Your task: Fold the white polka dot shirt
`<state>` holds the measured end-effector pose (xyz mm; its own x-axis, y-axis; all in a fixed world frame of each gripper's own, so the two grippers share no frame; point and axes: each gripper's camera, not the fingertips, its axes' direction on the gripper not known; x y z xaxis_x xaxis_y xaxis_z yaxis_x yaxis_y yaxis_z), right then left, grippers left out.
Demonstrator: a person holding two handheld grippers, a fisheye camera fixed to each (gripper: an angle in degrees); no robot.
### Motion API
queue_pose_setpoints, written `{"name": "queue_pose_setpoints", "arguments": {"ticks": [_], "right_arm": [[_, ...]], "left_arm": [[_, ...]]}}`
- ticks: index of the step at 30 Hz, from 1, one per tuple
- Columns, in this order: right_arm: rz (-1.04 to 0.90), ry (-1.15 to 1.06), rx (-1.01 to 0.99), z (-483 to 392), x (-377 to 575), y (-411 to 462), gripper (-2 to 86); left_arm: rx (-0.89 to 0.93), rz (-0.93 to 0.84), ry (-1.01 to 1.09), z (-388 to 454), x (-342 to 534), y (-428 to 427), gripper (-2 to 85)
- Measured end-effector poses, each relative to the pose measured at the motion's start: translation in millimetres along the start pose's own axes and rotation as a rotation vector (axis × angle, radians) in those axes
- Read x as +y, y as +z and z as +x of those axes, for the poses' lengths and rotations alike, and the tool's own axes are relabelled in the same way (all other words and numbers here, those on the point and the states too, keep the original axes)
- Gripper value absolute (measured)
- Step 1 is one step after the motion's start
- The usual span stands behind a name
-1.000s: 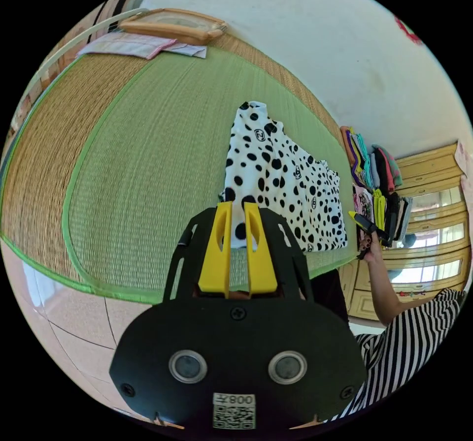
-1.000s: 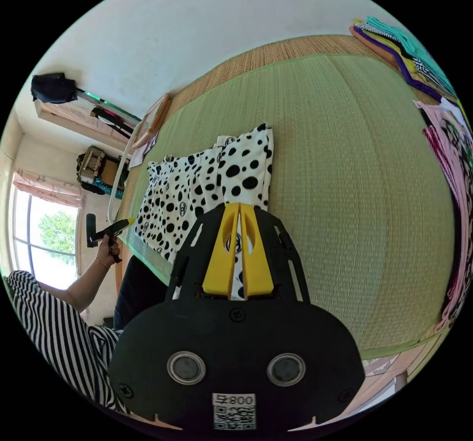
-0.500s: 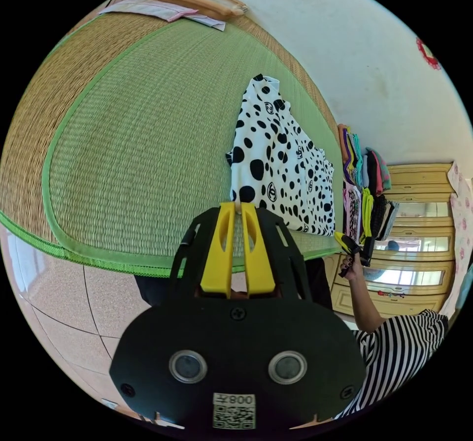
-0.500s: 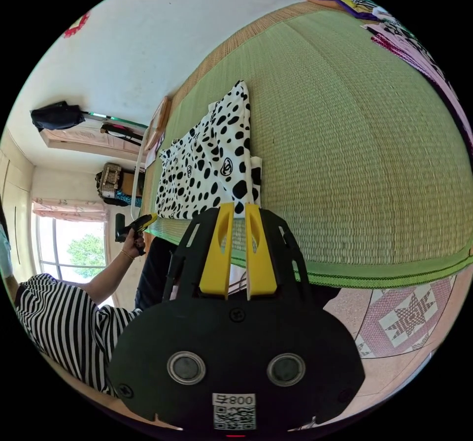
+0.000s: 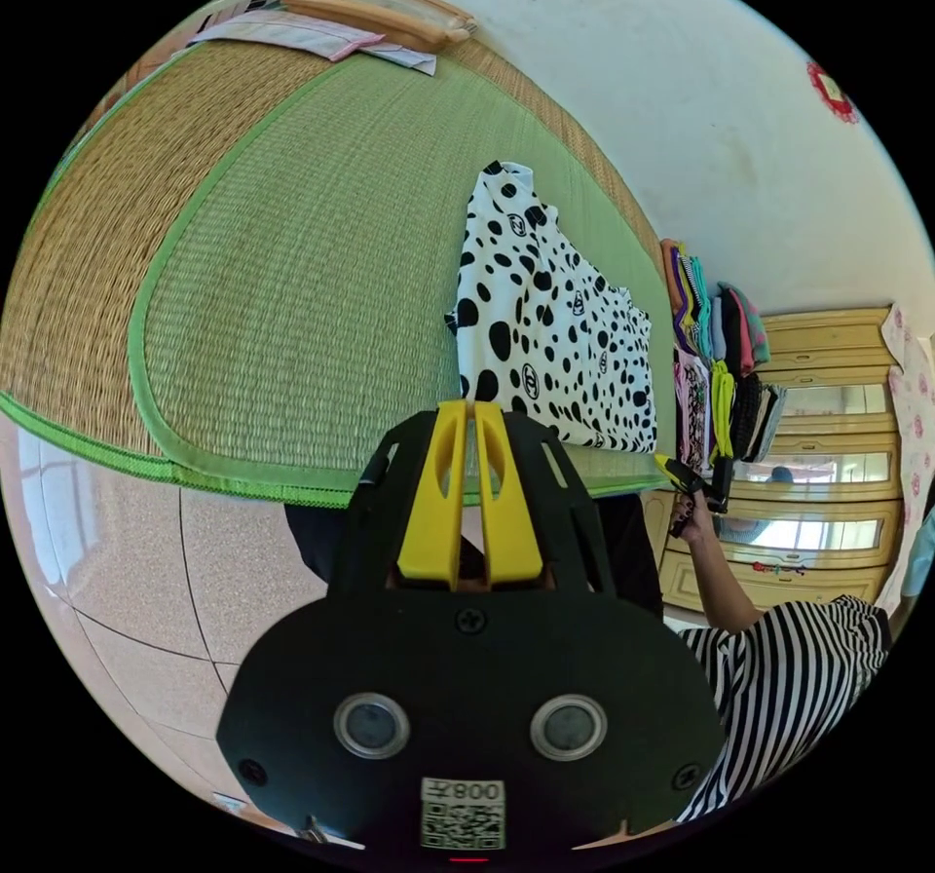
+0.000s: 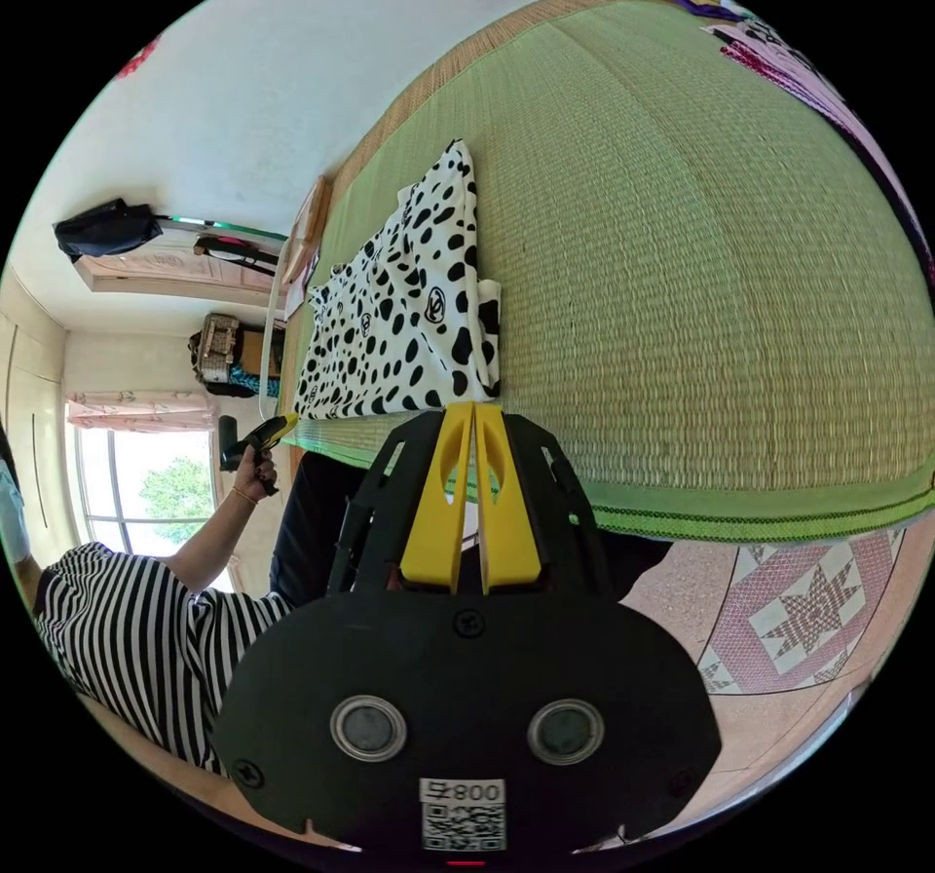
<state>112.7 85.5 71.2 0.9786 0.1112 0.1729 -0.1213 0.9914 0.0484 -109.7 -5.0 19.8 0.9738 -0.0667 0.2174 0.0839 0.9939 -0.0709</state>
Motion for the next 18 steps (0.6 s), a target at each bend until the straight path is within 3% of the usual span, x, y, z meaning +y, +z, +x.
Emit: {"name": "queue_pose_setpoints", "arguments": {"ticks": [13,18], "right_arm": [[-0.029,-0.158,0.116,-36.6,3.9,37.2,5.7],[-0.070,-0.147,0.117,-33.7,2.8,56.1,3.4]], "left_arm": [[-0.038,-0.017,-0.032,0.8,23.2,-40.5,1.3],[-0.042,-0.022,-0.038,11.0,29.8,-63.6,1.3]]}}
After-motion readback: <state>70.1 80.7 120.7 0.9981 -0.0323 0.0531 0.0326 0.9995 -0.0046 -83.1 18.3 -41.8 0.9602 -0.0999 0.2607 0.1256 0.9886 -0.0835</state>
